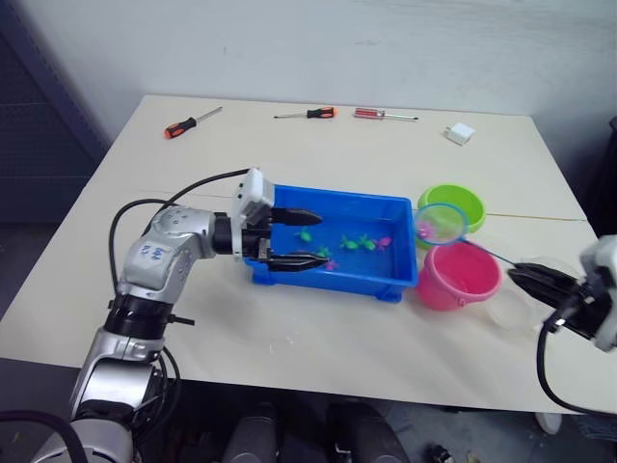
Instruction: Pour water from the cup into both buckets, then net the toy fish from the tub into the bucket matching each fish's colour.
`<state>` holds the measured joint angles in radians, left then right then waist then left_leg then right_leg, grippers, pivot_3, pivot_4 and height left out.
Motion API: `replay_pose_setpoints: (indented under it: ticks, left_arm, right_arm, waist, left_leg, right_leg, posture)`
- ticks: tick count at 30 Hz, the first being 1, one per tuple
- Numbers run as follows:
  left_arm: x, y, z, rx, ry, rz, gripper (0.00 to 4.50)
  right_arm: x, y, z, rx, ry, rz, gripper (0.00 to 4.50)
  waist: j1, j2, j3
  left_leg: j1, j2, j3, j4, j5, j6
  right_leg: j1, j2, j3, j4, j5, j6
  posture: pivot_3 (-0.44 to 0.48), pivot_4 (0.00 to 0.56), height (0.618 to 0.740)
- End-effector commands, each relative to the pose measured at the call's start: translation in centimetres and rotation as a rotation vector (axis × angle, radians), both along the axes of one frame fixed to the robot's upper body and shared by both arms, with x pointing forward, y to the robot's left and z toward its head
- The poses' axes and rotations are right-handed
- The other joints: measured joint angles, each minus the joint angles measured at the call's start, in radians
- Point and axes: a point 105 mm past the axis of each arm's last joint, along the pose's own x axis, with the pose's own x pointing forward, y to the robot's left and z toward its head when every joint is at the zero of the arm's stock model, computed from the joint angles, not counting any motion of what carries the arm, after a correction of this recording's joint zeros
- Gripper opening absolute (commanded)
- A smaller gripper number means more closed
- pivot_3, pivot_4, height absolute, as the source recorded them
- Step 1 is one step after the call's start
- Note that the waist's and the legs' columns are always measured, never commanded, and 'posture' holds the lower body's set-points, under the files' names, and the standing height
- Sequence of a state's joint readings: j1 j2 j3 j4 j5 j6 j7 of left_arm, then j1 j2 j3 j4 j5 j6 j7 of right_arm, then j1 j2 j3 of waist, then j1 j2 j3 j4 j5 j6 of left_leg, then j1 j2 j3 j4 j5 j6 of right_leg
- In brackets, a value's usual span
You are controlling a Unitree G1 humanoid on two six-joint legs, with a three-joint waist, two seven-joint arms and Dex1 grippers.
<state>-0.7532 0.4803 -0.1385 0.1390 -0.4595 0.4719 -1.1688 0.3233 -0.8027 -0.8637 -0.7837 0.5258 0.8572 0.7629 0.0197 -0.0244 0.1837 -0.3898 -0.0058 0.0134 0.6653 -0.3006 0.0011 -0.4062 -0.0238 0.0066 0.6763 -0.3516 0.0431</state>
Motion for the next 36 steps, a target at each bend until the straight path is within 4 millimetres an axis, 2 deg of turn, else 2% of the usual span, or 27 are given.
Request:
replay_pose_setpoints:
  ticks: [1, 4, 11, 16, 18, 22, 24, 26, 28, 30, 33, 36]
  left_arm:
    - [0.2, -0.6, 1.0, -0.003, -0.051, -0.048, 4.49]
    - [0.4, -0.9, 0.9, -0.002, -0.056, -0.061, 4.49]
    - [0.8, -1.0, 1.0, -0.002, -0.072, -0.067, 4.49]
    - [1.0, -0.9, 1.2, -0.005, -0.079, -0.065, 4.49]
    - [1.0, -0.9, 1.2, -0.005, -0.080, -0.065, 4.49]
    - [1.0, -0.8, 1.2, -0.006, -0.081, -0.054, 4.49]
    - [1.0, -0.7, 1.1, -0.004, -0.081, -0.049, 4.49]
    - [1.0, -0.6, 1.1, -0.001, -0.080, -0.041, 4.49]
    - [1.0, -0.4, 1.0, 0.002, -0.081, -0.032, 4.49]
    - [0.9, -0.3, 1.1, 0.002, -0.080, -0.030, 4.49]
    - [1.2, 0.4, 0.7, 0.027, -0.082, 0.007, 4.49]
    - [1.5, 1.1, 0.1, 0.049, -0.068, 0.054, 4.49]
  right_arm:
    - [-1.4, -0.6, 1.3, -0.253, -0.082, -0.010, 0.00]
    - [-1.7, -1.0, 1.3, -0.398, -0.107, 0.000, 0.00]
    - [-1.9, -1.4, 0.7, -1.148, -0.182, 0.277, 0.00]
    - [-0.9, -2.2, 2.2, -1.277, -0.279, 0.256, 0.00]
    - [-0.9, -1.3, 1.5, -1.264, -0.278, 0.328, 0.00]
    - [-0.2, -1.9, 2.9, -1.305, -0.331, 0.276, 0.00]
    - [-0.6, -0.5, 0.9, -1.261, -0.287, 0.428, 0.00]
    - [-0.2, -0.9, 1.9, -1.308, -0.340, 0.383, 0.00]
    - [0.5, -2.3, 3.7, -1.328, -0.377, 0.264, 0.00]
    - [0.8, -2.8, 4.4, -1.280, -0.394, 0.216, 0.00]
    - [1.5, -0.9, 3.9, -0.977, -0.426, 0.223, 0.00]
    - [2.4, 1.3, 3.6, -0.541, -0.390, 0.188, 0.00]
  waist:
    - [0.001, 0.000, 0.000]
    - [-0.007, 0.000, 0.000]
    - [-0.023, 0.000, 0.000]
    - [-0.024, 0.000, 0.000]
    - [-0.022, 0.000, 0.000]
    - [-0.023, 0.000, 0.000]
    - [-0.022, 0.000, 0.000]
    - [-0.022, -0.001, 0.000]
    - [-0.025, -0.001, 0.000]
    - [-0.025, -0.001, 0.000]
    - [-0.026, -0.001, 0.000]
    - [-0.027, 0.000, 0.000]
  left_leg:
    - [0.000, 0.000, 0.000, 0.000, 0.000, 0.000]
    - [0.001, 0.000, 0.000, -0.001, 0.000, 0.000]
    - [0.003, 0.000, 0.001, 0.000, 0.000, 0.000]
    - [0.005, 0.000, 0.001, 0.000, 0.002, -0.004]
    - [0.005, 0.000, 0.001, 0.000, 0.003, -0.005]
    - [0.006, 0.000, 0.000, -0.001, 0.003, -0.005]
    - [0.007, 0.000, 0.000, 0.000, 0.003, -0.005]
    - [0.011, 0.000, 0.000, -0.002, 0.003, -0.005]
    - [0.012, 0.000, 0.001, -0.002, 0.002, -0.005]
    - [0.014, 0.000, 0.002, -0.002, 0.002, -0.005]
    - [0.015, 0.001, 0.001, -0.003, 0.002, -0.005]
    - [0.015, 0.002, 0.001, -0.003, 0.003, -0.006]
  right_leg:
    - [0.000, 0.000, 0.000, 0.000, 0.000, 0.000]
    - [0.001, 0.001, 0.001, 0.000, 0.000, 0.000]
    - [0.003, 0.002, 0.002, 0.000, 0.000, 0.000]
    - [0.005, 0.002, 0.002, 0.000, 0.000, 0.001]
    - [0.005, 0.002, 0.002, 0.000, 0.000, 0.001]
    - [0.007, 0.002, 0.001, -0.001, 0.000, 0.001]
    - [0.008, 0.002, 0.001, -0.001, 0.000, 0.001]
    - [0.012, 0.002, 0.001, -0.003, 0.000, 0.001]
    - [0.013, 0.002, 0.002, -0.003, 0.000, 0.001]
    - [0.014, 0.002, 0.002, -0.003, 0.000, 0.001]
    - [0.015, 0.002, 0.002, -0.003, 0.000, 0.001]
    - [0.015, 0.003, 0.002, -0.002, 0.000, 0.000]
  posture:
    - [0.000, 0.150, 0.740]
    - [0.000, 0.150, 0.740]
    - [0.000, 0.150, 0.740]
    - [0.000, 0.150, 0.740]
    - [0.000, 0.150, 0.740]
    - [0.000, 0.150, 0.740]
    - [0.000, 0.150, 0.740]
    - [0.000, 0.150, 0.740]
    - [0.000, 0.150, 0.740]
    - [0.000, 0.150, 0.740]
    - [0.000, 0.150, 0.740]
    - [0.000, 0.150, 0.740]
